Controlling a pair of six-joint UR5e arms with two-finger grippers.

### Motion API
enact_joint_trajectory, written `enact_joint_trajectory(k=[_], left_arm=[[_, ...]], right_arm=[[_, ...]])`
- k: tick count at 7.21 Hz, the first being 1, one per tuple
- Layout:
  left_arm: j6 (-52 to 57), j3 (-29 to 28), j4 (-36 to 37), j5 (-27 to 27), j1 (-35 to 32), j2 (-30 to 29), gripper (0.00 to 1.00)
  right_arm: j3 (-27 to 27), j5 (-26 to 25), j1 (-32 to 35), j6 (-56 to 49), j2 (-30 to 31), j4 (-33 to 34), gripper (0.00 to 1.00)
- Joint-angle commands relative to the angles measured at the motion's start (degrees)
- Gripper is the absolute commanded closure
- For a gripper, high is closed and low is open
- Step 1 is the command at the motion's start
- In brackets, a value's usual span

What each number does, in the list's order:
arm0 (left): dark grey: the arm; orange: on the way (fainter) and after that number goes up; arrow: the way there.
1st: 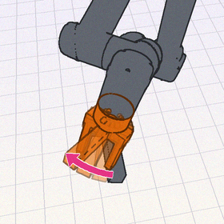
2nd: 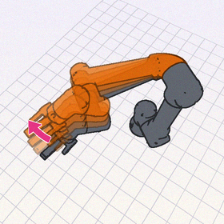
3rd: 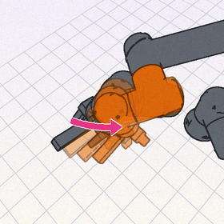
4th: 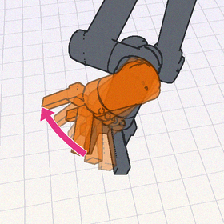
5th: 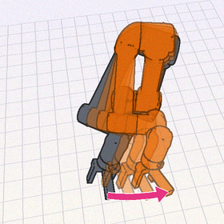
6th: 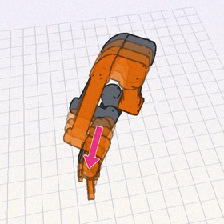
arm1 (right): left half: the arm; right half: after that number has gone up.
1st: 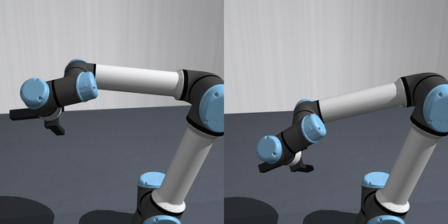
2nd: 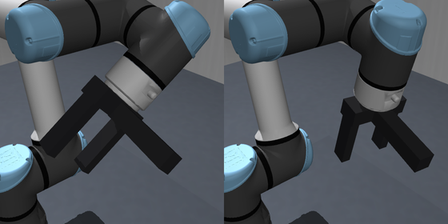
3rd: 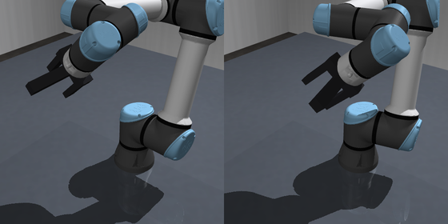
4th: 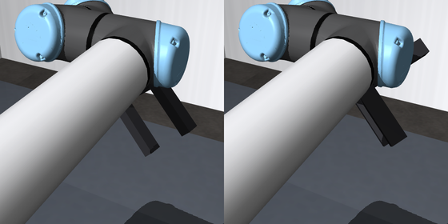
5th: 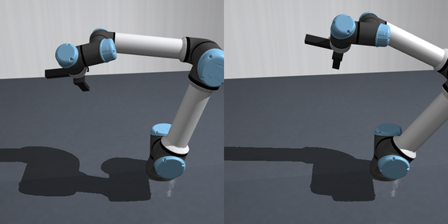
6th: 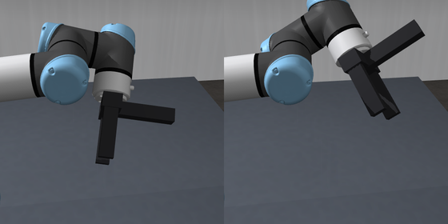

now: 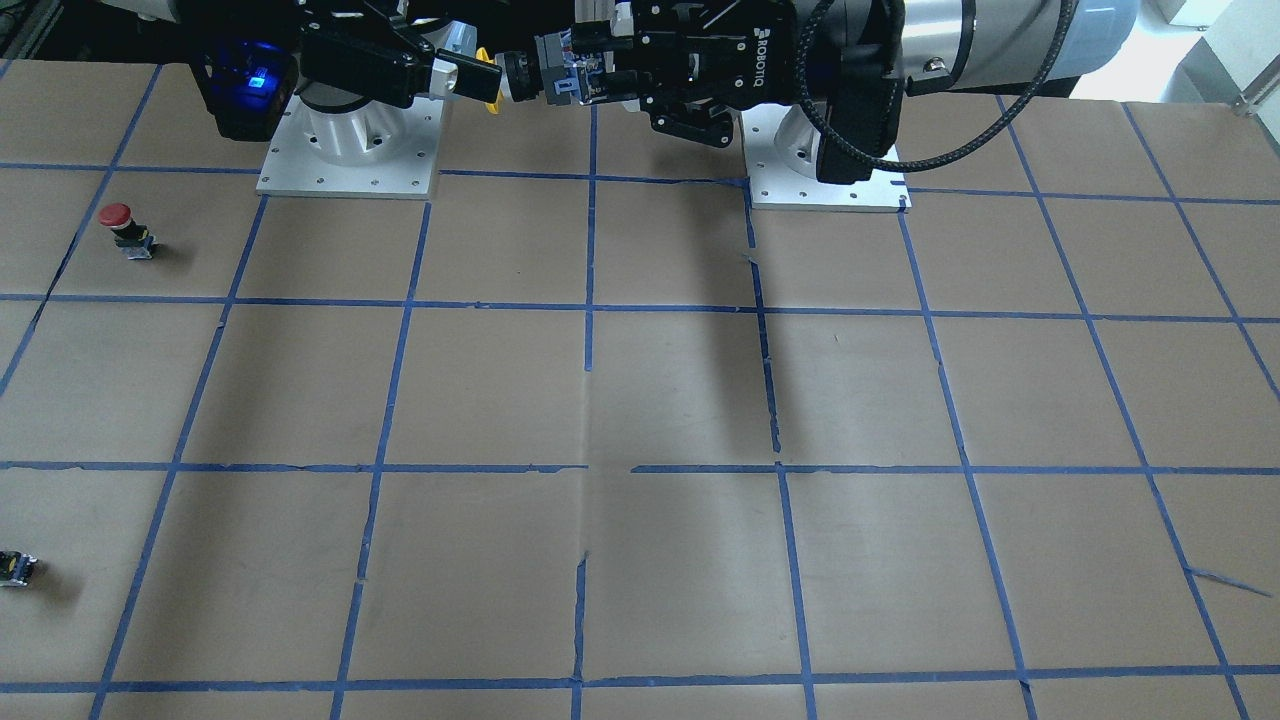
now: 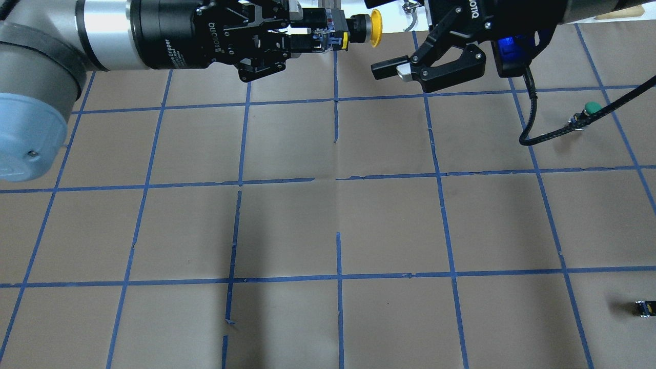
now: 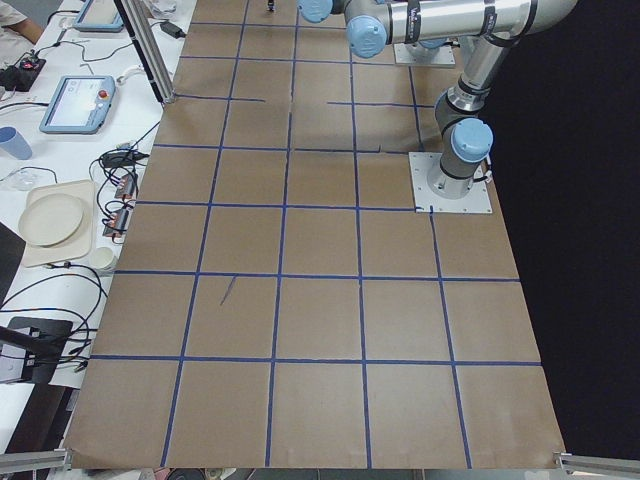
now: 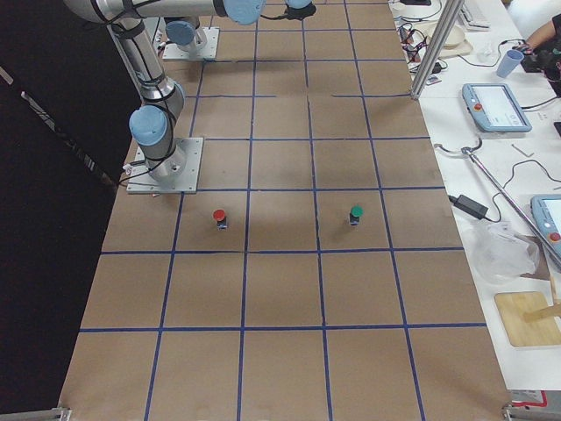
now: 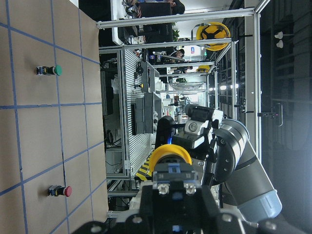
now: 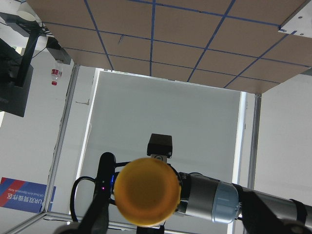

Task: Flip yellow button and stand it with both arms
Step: 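Move the right gripper onto the yellow button held by the left gripper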

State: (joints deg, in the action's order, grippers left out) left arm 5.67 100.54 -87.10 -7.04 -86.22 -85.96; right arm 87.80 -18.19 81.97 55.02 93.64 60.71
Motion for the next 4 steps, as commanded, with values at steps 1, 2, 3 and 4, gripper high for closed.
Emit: enact_joint_trajectory(k=[1, 2, 3, 4], left_arm=[[-0.13, -0.08, 0.00, 0.18, 0.00, 0.00, 0.89], [-0.13, -0.08, 0.00, 0.27, 0.00, 0.00, 0.89], [-0.13, -0.08, 0.00, 0.27, 0.00, 0.00, 0.89], [0.22, 0.18, -0.09, 0.18, 0.00, 0.09, 0.89]], right_arm=[[0.18, 0.97, 0.03, 0.26, -1.17, 1.42, 0.11], [0.18, 0.96, 0.03, 0.26, -1.70, 1.61, 0.11], [0.27, 1.05, 0.03, 0.70, -1.97, 1.52, 0.11], [0.18, 1.05, -0.05, 1.05, -1.97, 1.52, 0.15]])
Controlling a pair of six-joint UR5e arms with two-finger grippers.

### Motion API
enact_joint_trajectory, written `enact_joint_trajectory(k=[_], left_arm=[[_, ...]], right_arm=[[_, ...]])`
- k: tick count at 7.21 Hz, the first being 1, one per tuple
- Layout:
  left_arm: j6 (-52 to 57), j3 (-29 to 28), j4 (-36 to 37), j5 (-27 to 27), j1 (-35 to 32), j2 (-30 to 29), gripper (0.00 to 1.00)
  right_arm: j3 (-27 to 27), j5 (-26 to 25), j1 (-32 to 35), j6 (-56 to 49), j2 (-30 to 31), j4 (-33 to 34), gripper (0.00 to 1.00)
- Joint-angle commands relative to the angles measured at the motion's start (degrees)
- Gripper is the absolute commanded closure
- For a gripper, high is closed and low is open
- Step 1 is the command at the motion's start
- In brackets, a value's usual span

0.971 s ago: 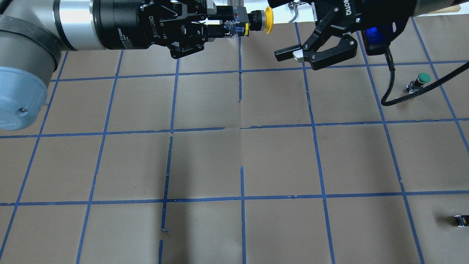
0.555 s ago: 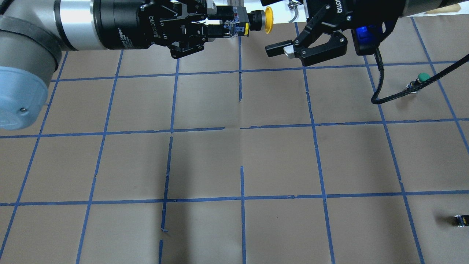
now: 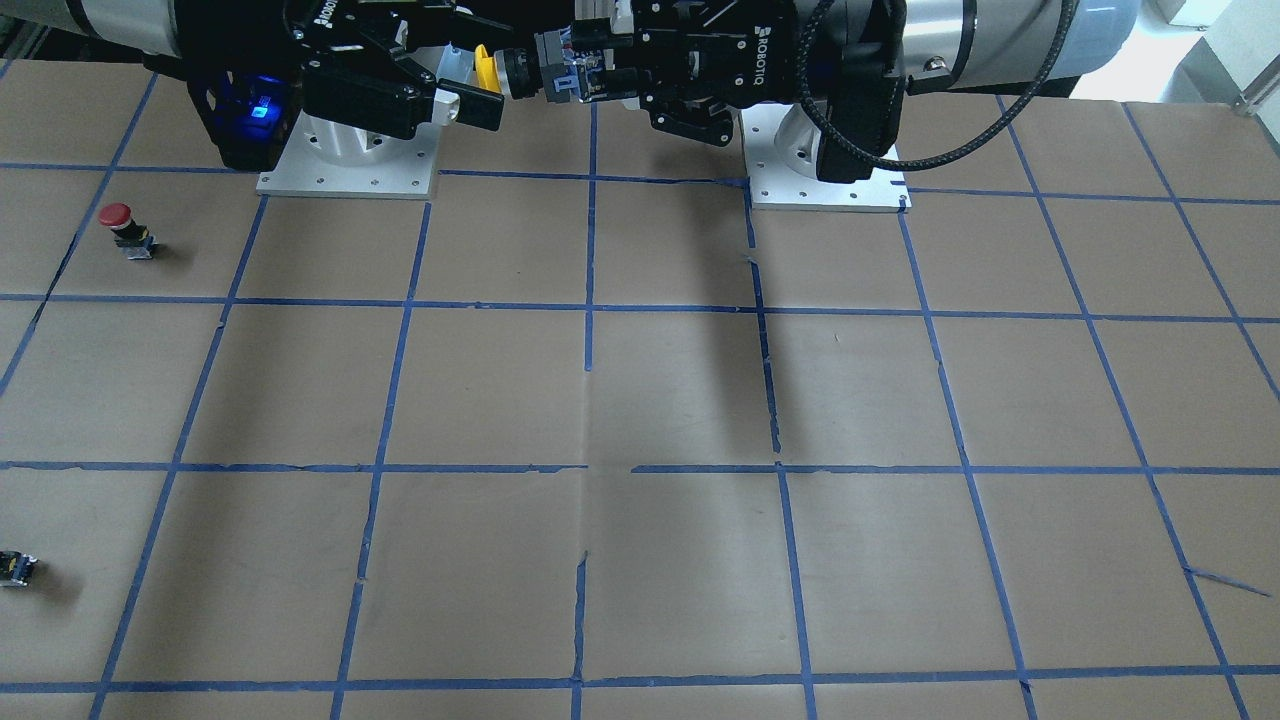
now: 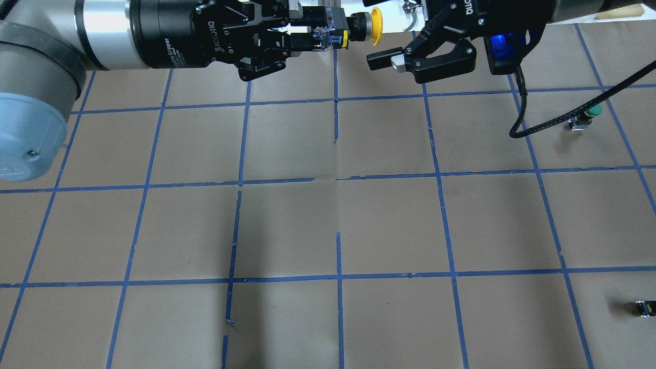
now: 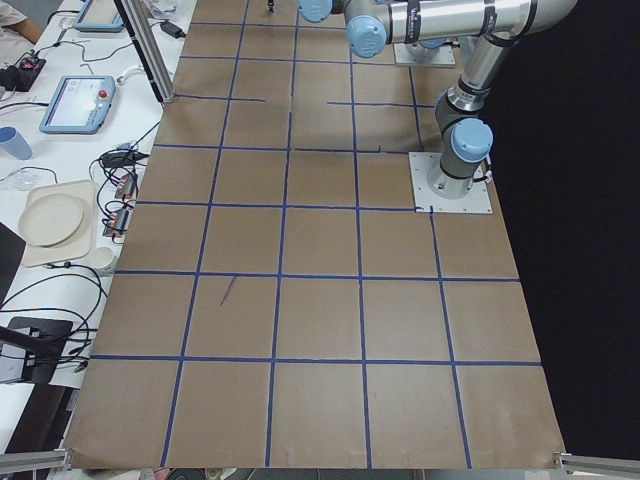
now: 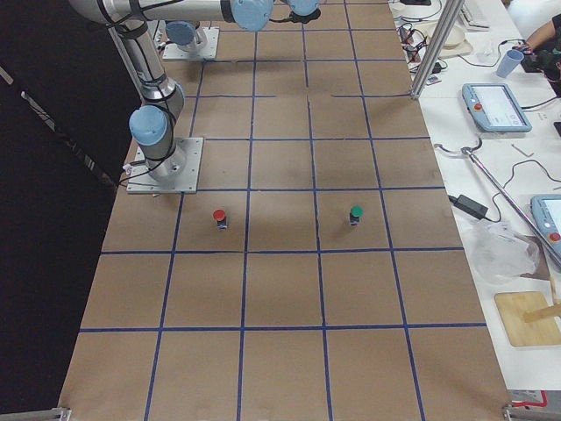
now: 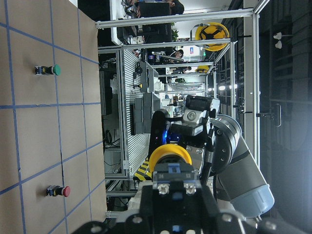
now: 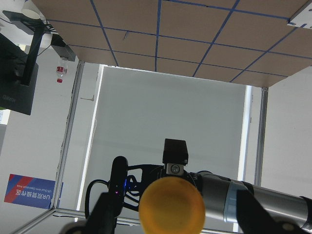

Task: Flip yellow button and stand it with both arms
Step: 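Move the right gripper onto the yellow button held by the left gripper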

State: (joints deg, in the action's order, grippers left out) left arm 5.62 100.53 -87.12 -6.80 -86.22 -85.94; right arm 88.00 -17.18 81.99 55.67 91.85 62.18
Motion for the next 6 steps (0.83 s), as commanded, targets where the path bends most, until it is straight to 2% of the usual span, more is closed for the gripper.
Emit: enact_joint_trajectory(k=[1, 2, 4, 6], left_arm=[[-0.08, -0.07, 0.02, -0.06, 0.00, -0.01, 0.89], [-0.17, -0.24, 0.02, 0.03, 0.00, -0.02, 0.89], [-0.43, -0.16, 0.02, 0.03, 0.00, -0.02, 0.89], [-0.52, -0.33, 0.02, -0.05, 0.00, -0.02, 0.88]], right_arm=[[-0.03, 0.04, -0.08, 0.41, -0.26, 0.04, 0.31], [-0.03, 0.13, -0.17, 0.32, -0.27, 0.04, 0.55], [0.06, 2.75, -0.34, 0.41, -0.27, -0.13, 0.89], [0.06, 2.94, -0.60, 0.41, -0.27, -0.22, 0.92]])
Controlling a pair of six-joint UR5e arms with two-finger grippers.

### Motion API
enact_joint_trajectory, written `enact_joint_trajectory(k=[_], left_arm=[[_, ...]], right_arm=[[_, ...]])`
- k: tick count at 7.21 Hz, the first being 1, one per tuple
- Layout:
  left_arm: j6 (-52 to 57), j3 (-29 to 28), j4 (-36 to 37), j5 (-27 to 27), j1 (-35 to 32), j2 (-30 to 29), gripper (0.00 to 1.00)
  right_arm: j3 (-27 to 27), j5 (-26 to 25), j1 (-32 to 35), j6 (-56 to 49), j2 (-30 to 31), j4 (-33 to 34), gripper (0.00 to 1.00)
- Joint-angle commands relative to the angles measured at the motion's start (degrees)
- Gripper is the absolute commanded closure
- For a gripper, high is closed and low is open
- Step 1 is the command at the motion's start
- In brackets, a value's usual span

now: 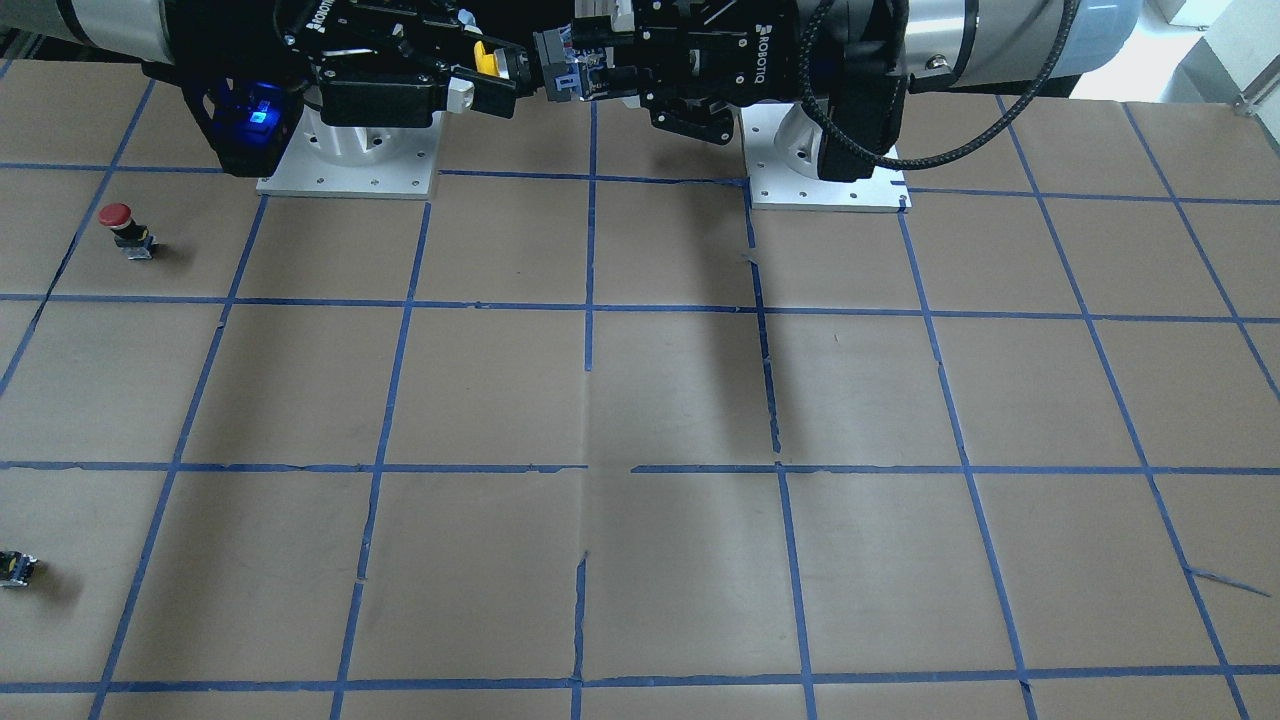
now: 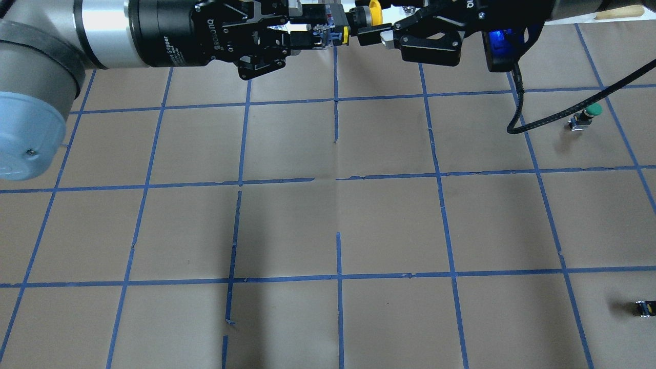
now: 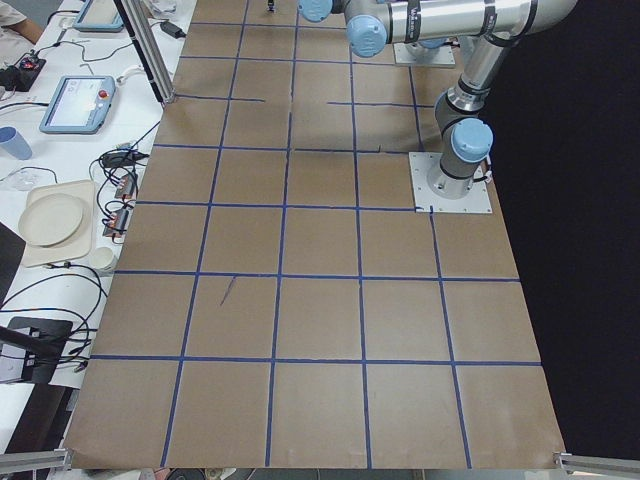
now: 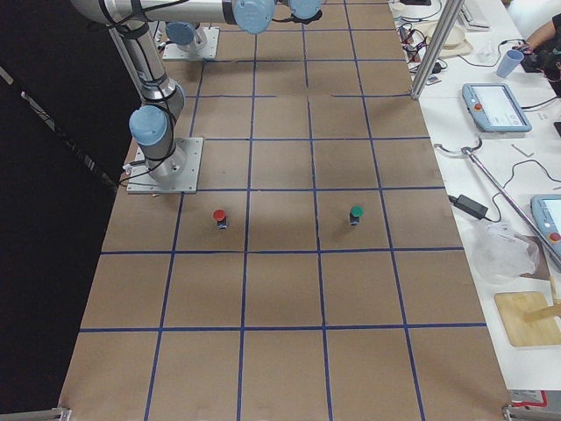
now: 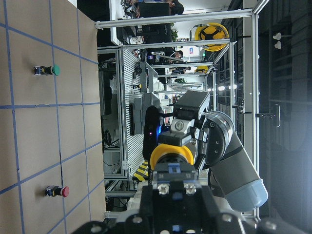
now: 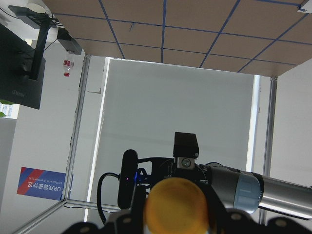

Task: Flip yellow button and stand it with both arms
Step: 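Close the right gripper on the button and open the left gripper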

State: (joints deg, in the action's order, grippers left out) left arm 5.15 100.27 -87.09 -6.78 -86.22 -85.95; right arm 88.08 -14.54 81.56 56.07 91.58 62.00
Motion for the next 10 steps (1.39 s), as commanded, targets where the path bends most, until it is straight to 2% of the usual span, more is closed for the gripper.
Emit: enact_joint_trajectory(k=[1, 2, 3, 6, 7, 9, 10], left_arm=[[-2.14, -0.33, -0.01, -0.60, 0.00, 0.17, 0.63], [-2.43, -0.42, -0.01, -0.52, -0.09, 0.17, 0.16], [-2.52, -0.34, -0.01, -0.52, -0.09, 0.08, 0.00], [-3.91, -0.60, -0.01, -0.78, 0.17, -0.27, 0.00], [-5.31, -0.77, 0.25, -5.57, 0.70, -0.35, 0.00], [-5.85, -2.35, 1.49, -19.00, 1.05, -1.23, 0.00], [-5.86, -2.44, 1.31, -27.33, 0.97, -1.84, 0.00]], right_arm=[[-0.01, 0.30, -0.17, 0.00, 0.00, -0.13, 0.92], [-0.01, 0.30, -0.26, 0.00, 0.00, -0.13, 0.92], [-0.01, 0.30, -0.26, 0.00, 0.00, -0.04, 0.92], [-0.10, -0.57, -2.08, 0.09, -0.09, 0.22, 0.92], [-0.10, -3.89, -6.37, -0.08, 0.00, 1.70, 0.92], [-0.01, -20.71, -8.25, -2.62, 0.00, 12.74, 0.92], [0.25, -27.23, -8.34, -12.55, 0.17, 12.53, 0.92]])
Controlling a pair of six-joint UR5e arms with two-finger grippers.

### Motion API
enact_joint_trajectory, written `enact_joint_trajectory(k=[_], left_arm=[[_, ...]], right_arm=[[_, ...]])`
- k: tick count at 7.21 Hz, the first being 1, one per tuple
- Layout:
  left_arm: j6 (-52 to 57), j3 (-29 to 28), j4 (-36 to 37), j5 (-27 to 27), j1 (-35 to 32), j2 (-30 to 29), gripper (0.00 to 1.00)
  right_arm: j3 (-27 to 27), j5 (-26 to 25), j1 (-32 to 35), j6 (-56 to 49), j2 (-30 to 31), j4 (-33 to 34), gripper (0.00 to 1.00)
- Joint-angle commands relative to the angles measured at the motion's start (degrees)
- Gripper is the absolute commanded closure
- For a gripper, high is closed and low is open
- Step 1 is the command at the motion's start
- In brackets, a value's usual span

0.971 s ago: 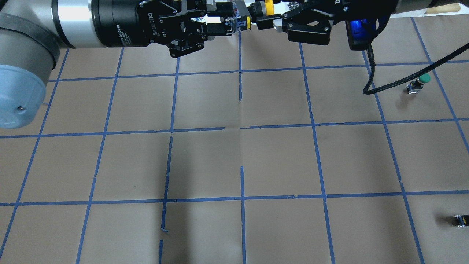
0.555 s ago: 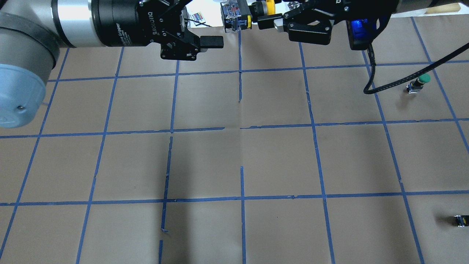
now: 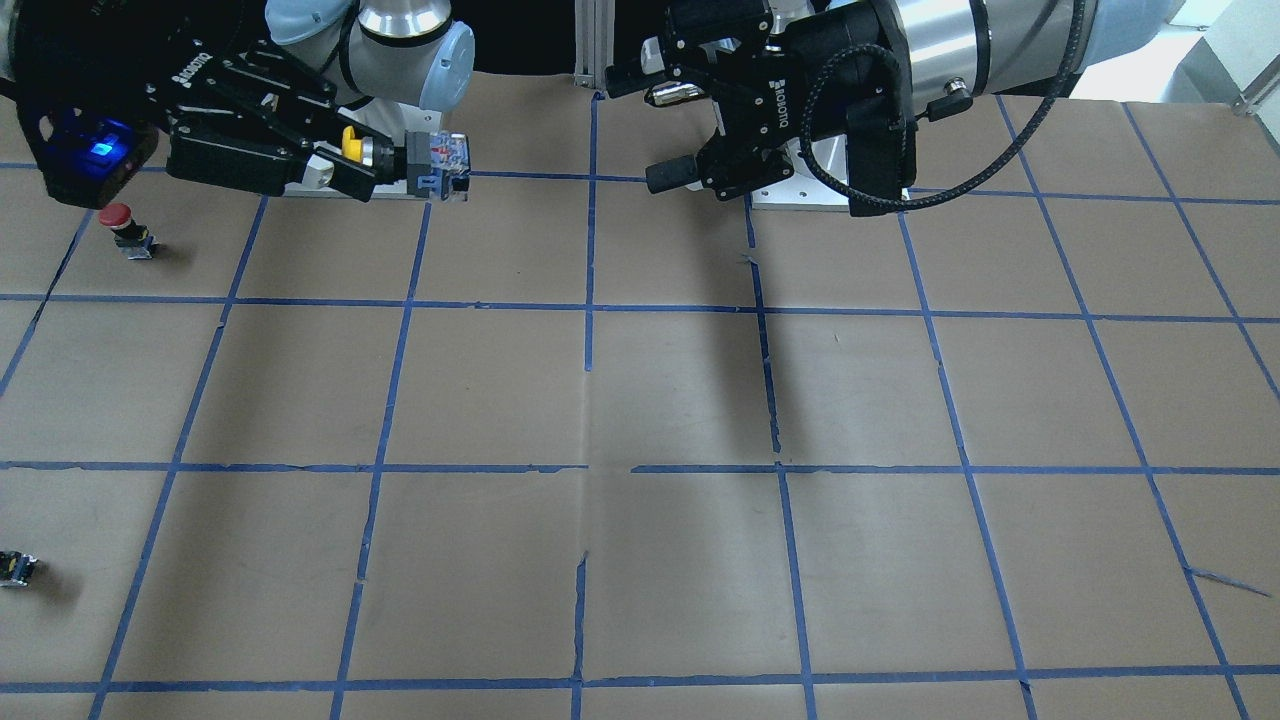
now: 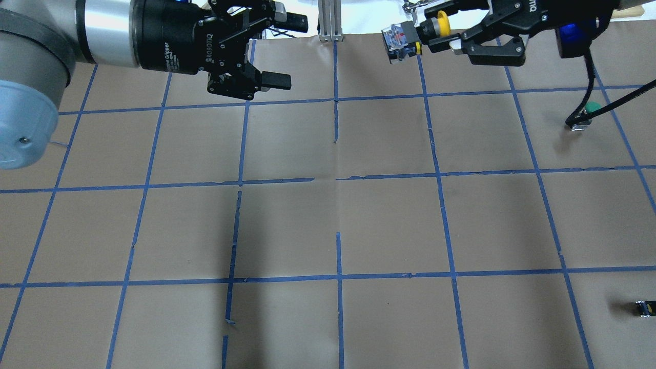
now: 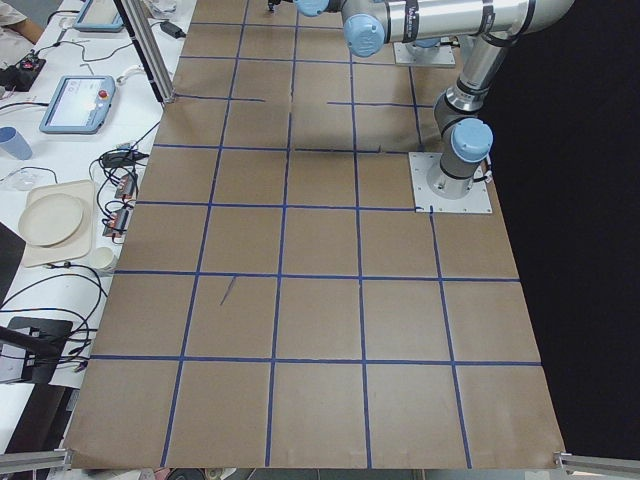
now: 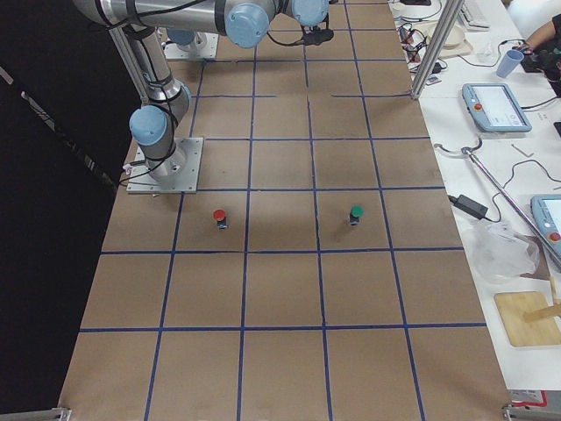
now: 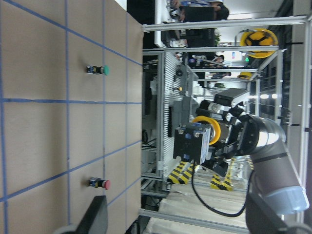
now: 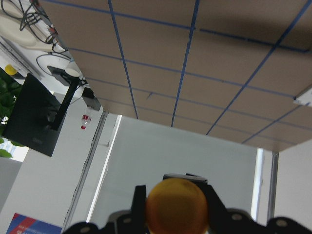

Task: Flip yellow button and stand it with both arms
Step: 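Carry the button away with the right gripper while the left arm withdraws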

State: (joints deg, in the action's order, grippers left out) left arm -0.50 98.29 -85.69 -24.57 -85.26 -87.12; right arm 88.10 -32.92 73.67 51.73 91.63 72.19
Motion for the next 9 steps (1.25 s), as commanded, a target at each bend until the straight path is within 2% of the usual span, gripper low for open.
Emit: enact_joint_trajectory(k=[1, 3, 4, 5, 7, 8, 9], left_arm=[[-0.20, -0.47, -0.09, -16.92, 0.00, -1.12, 0.00], [-0.11, -2.39, 0.79, -34.94, -0.26, -3.22, 0.00], [-0.11, -5.45, -0.08, -42.50, -0.52, -4.80, 0.00], [-0.11, -8.96, -3.22, -48.93, -1.83, -6.38, 0.00], [0.24, -17.83, -12.89, -64.72, -4.29, -9.71, 0.00], [1.02, -18.74, -13.70, -70.29, -4.82, -9.73, 0.00], [3.64, -16.14, -13.54, -70.43, -5.09, -7.56, 0.00]], right_arm=[[0.75, -17.79, -0.45, -16.58, -0.04, 2.08, 0.92], [4.43, -39.57, -1.67, -44.72, 0.04, 3.13, 0.92], [5.41, -46.72, -3.69, -50.79, 0.13, 5.83, 0.92], [6.81, -50.80, -4.49, -59.90, 0.13, 10.38, 0.92], [12.94, -51.90, -9.29, -66.30, -0.04, 21.28, 0.92], [17.67, -51.72, -14.12, -74.15, -0.05, 28.11, 0.92], [21.72, -52.07, -18.08, -80.06, -0.13, 37.84, 0.92]])
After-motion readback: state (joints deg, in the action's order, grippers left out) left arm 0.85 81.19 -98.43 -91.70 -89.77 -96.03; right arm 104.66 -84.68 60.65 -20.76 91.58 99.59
